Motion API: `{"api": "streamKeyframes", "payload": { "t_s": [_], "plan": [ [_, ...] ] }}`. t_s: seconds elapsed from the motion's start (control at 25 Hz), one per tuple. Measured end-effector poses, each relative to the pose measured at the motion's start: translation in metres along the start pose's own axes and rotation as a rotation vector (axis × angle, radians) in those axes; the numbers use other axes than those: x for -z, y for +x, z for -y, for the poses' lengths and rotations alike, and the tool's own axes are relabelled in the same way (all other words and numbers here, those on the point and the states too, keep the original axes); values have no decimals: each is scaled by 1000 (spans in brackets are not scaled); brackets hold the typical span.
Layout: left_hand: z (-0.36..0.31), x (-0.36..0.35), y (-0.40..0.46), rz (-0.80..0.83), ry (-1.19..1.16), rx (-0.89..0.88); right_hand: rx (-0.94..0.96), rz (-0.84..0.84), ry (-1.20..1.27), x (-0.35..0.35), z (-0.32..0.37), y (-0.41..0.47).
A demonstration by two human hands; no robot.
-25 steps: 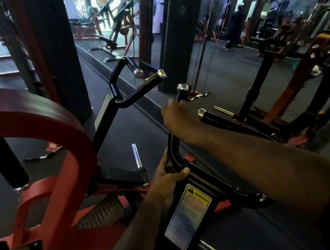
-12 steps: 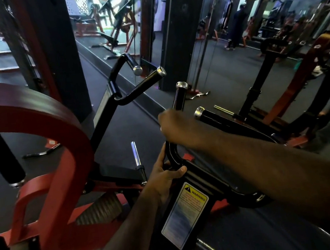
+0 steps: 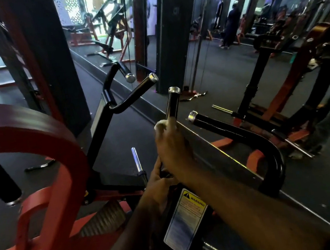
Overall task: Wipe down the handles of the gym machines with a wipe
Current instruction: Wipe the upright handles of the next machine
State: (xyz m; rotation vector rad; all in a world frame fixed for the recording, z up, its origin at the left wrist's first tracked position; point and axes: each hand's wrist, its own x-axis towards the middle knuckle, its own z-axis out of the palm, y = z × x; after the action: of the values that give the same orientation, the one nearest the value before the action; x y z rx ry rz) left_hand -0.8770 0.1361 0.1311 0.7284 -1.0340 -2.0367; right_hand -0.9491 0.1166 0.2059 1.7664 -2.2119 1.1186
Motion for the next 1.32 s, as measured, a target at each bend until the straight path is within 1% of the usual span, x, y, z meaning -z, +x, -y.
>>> {"api": "streamKeyframes", "payload": {
  "t_s": [0.04,0.08,0.12,0.16,0.2,0.28,0.36,0.4,0.44,0.48,0.52,0.56,0.6,0.68,0.76,0.84,0.96,1.0,1.04,1.08,1.16,1.2,1.24,1.32],
  "plan": [
    [1,-2,0,-4,2,-24,-53,-17,49,-6,-3,-14],
    [1,-4,-2,-14,-5,-42,-67,-43,96,-11,-5,-24],
    [3,-5,-1,-20,-21,-45,-75,-34,146,-16,-12,-25],
    [3,-4,-1,0,-45,-47,-129,-8,231,-20,-18,-18],
    [3,-2,0,43,-53,-53,-208,5,372,-21,-21,-5],
    [0,0,0,125,-41,-57,-376,-22,595,-22,-24,31],
    [-2,0,-1,136,-28,-56,-532,-74,807,-28,-29,62],
    [-2,-2,-2,144,-31,-58,-578,-79,968,-32,-30,72],
    [-1,-2,-2,146,-36,-59,-612,-45,1158,-34,-32,75],
    [2,-2,-2,144,-57,-62,-641,55,1346,-36,-38,76],
    [5,0,1,123,-89,-56,-654,150,1424,-37,-47,78],
    [7,1,3,95,-126,-44,-641,210,1485,-35,-57,79],
    [8,2,4,66,-146,-28,-630,222,1464,-34,-67,88],
    [9,3,9,18,-152,-14,-647,200,1634,-27,-68,117],
    [10,3,9,-3,-137,-20,-649,246,1756,-19,-56,131],
    [11,5,10,29,-131,-43,-640,316,1703,-22,-59,114],
    [11,8,12,52,-94,-63,-594,536,1593,-29,-75,70],
    [11,10,13,66,-74,-73,-584,591,1574,-27,-80,71],
    [11,11,15,82,-66,-84,-604,610,1618,-23,-80,82],
    [12,12,16,91,-70,-83,-621,560,1692,-20,-80,97],
    [15,13,16,68,-70,-61,-604,375,1879,-15,-74,127],
    [15,14,15,51,-64,-53,-585,284,1924,-13,-70,138],
    [15,14,14,41,-58,-49,-558,196,1910,-15,-68,140],
    [12,12,12,41,-47,-48,-460,150,1846,-21,-71,126]
  ]
}}
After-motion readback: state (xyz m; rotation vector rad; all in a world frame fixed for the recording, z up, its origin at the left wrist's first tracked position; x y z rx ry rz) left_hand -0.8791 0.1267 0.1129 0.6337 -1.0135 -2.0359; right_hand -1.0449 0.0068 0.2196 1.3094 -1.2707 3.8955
